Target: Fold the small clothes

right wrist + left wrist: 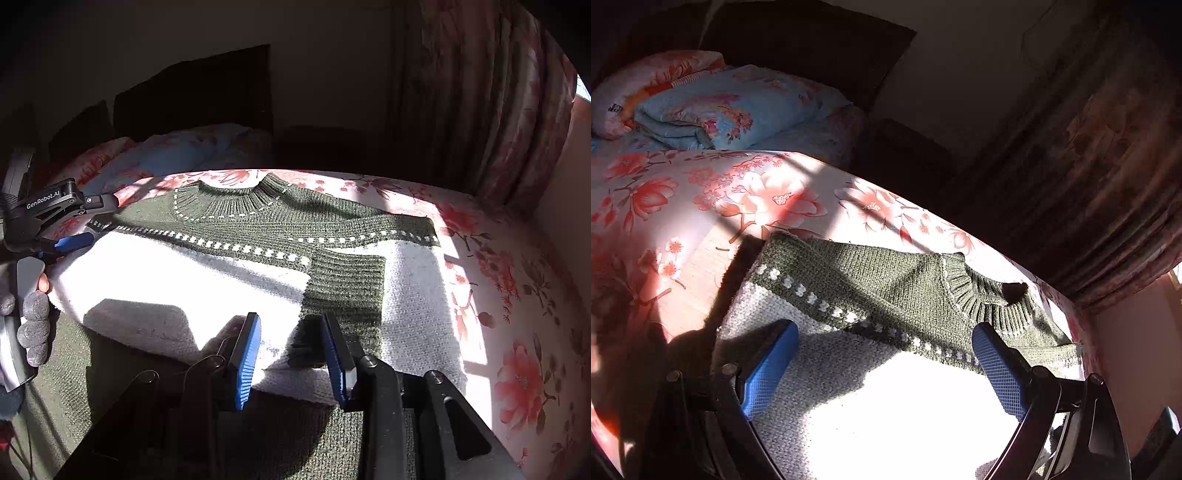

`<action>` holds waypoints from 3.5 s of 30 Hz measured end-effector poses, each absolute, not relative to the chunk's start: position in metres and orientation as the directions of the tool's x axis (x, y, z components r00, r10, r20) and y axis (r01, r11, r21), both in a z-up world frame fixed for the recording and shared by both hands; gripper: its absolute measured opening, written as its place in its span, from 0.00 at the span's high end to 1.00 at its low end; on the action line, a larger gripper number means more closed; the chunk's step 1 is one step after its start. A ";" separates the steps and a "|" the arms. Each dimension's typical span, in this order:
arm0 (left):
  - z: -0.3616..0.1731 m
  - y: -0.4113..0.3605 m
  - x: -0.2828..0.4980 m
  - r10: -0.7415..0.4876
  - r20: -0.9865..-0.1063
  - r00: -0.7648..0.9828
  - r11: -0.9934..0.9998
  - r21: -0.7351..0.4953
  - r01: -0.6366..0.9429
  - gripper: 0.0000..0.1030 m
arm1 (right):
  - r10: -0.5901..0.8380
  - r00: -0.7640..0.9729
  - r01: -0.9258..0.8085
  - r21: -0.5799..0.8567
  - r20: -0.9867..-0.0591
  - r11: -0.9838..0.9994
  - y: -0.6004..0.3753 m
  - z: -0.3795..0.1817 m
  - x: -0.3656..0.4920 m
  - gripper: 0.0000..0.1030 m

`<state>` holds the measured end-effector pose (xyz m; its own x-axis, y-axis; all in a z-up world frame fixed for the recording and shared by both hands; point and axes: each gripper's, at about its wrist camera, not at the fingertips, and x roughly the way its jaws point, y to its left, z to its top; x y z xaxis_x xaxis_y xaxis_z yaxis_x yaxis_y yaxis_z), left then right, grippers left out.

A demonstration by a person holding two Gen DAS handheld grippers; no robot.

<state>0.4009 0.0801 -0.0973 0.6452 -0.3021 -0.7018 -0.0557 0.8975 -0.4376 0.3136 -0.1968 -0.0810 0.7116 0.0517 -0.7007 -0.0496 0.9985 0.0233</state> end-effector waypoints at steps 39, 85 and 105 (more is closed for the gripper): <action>-0.105 0.033 0.429 -0.140 -0.763 0.631 0.981 -0.191 -0.014 0.00 | 0.207 0.505 -0.272 0.073 -0.838 0.959 -0.198 -0.060 0.444 0.57; -0.109 0.041 0.345 -0.159 -0.791 0.591 0.984 -0.081 0.156 0.00 | 0.081 0.667 -0.217 -0.090 -0.741 0.972 -0.176 -0.080 0.321 0.57; -0.116 0.085 0.232 -0.141 -0.817 0.559 0.980 -0.034 0.198 0.00 | 0.102 0.558 -0.217 -0.026 -0.823 0.976 -0.239 -0.096 0.171 0.36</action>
<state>0.2316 0.0849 -0.1155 0.5586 -0.1410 -0.8174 0.1978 0.9797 -0.0339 0.1710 -0.2386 -0.0956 0.5583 0.1023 -0.8233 -0.2165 0.9759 -0.0255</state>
